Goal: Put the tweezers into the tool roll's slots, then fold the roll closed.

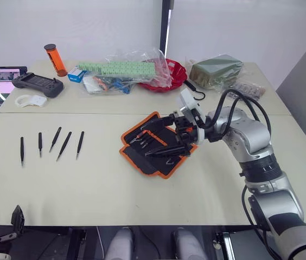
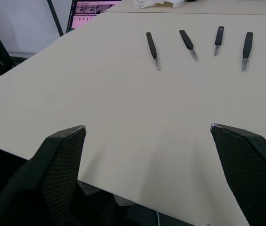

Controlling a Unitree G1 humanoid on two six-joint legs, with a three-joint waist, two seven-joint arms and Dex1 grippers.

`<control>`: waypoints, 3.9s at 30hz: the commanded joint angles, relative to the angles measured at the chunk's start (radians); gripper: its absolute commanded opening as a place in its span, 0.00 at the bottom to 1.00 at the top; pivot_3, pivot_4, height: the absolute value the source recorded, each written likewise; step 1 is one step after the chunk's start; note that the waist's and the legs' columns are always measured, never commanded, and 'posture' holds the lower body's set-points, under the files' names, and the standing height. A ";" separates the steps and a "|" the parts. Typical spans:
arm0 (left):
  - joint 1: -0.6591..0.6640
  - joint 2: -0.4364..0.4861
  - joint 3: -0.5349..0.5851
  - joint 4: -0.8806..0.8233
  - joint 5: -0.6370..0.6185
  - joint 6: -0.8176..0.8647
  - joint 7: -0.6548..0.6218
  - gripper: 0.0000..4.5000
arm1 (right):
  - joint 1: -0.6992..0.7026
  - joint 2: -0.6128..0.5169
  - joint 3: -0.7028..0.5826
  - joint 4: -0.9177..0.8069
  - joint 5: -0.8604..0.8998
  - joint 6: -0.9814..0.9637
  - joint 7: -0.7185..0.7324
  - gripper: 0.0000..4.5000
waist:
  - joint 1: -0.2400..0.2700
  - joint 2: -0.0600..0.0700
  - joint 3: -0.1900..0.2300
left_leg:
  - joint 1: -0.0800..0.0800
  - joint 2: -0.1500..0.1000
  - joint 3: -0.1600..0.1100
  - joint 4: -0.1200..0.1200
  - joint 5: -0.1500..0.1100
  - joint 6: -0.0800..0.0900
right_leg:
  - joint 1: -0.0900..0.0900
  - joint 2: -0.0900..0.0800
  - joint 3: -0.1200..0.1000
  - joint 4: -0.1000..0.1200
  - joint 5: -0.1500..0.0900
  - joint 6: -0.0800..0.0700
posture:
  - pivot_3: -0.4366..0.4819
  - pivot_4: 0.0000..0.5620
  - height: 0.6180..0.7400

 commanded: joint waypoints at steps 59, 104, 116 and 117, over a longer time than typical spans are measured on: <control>-0.955 0.600 -0.275 0.463 0.053 0.344 -0.088 0.01 | 0.142 -0.020 -0.095 -0.259 0.045 0.079 -0.367 1.00 | -0.007 -0.002 0.000 | -0.001 0.000 -0.001 -0.001 0.000 0.000 | -0.003 -0.001 -0.003 0.003 0.003 -0.001 | 0.48 0.27 1.00; -1.285 0.529 -0.954 0.185 0.150 0.897 -0.424 0.00 | 0.513 0.044 -0.060 0.039 -0.286 -0.113 -0.675 0.01 | -0.016 -0.002 0.001 | 0.002 0.000 -0.001 0.002 0.000 0.000 | 0.001 0.001 -0.002 0.004 0.002 0.001 | 0.48 0.27 1.00; -1.212 0.518 -0.953 0.094 0.142 1.003 -0.349 0.00 | 0.530 0.041 -0.055 0.021 -0.296 -0.090 -0.669 0.01 | -0.015 -0.002 0.000 | 0.002 0.000 -0.001 0.003 0.000 0.000 | 0.001 0.001 -0.002 0.005 0.003 0.001 | 0.48 0.27 1.00; -1.210 0.514 -0.951 0.090 0.141 1.008 -0.344 0.00 | 0.533 0.043 -0.058 0.017 -0.294 -0.087 -0.671 0.01 | -0.013 -0.002 0.000 | 0.002 0.000 -0.001 0.003 0.000 0.000 | 0.002 0.001 -0.002 0.005 0.003 0.001 | 0.48 0.27 1.00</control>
